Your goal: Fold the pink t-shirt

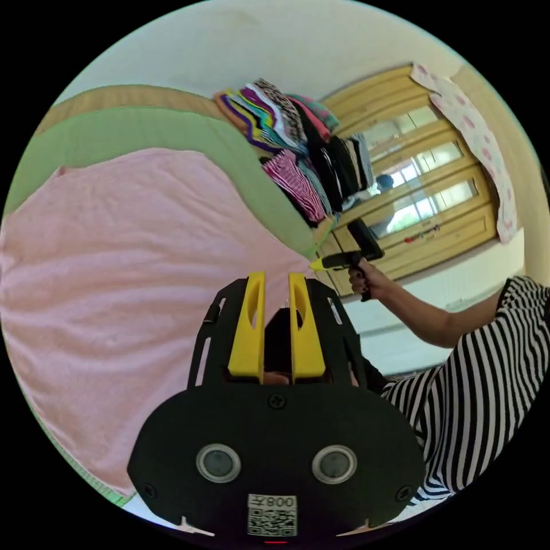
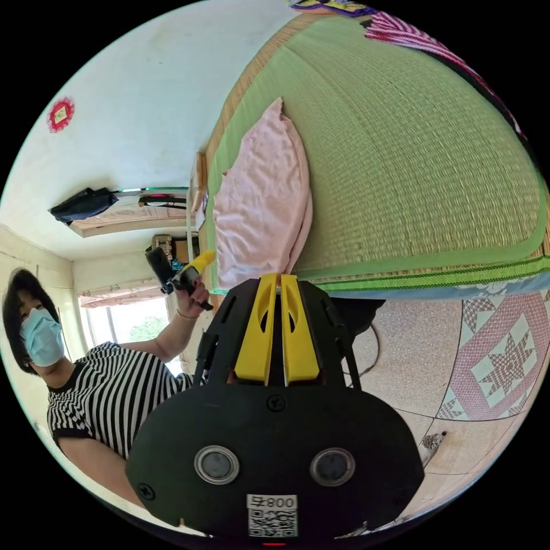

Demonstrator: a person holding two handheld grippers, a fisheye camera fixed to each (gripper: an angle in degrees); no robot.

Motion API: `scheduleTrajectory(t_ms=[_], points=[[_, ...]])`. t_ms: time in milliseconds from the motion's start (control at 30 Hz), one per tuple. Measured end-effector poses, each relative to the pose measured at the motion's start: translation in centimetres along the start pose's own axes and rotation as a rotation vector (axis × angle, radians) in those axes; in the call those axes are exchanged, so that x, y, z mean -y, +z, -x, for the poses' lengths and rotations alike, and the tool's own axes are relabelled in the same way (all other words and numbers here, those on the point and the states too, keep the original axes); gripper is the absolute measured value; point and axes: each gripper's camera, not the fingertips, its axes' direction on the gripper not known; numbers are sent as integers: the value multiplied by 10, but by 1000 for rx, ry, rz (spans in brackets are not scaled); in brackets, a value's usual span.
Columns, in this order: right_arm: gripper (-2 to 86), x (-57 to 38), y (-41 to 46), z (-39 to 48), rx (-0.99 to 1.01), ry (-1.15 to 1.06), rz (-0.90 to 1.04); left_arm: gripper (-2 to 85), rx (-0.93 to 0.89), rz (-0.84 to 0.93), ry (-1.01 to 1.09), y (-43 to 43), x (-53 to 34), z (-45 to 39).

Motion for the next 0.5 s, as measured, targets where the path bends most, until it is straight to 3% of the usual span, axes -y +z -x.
scheduleTrajectory(t_ms=[100,233,333,500], points=[[10,5,-8,19,26,-49,-11,87,54,103,171,76,29,-56],[13,13,-15,41,46,-111,-14,86,350,212,385,164,59,-113],[16,22,-11,51,27,-128,8,40,501,224,393,209,79,-126],[37,35,-18,58,-4,-164,-42,16,413,118,245,236,108,-117]])
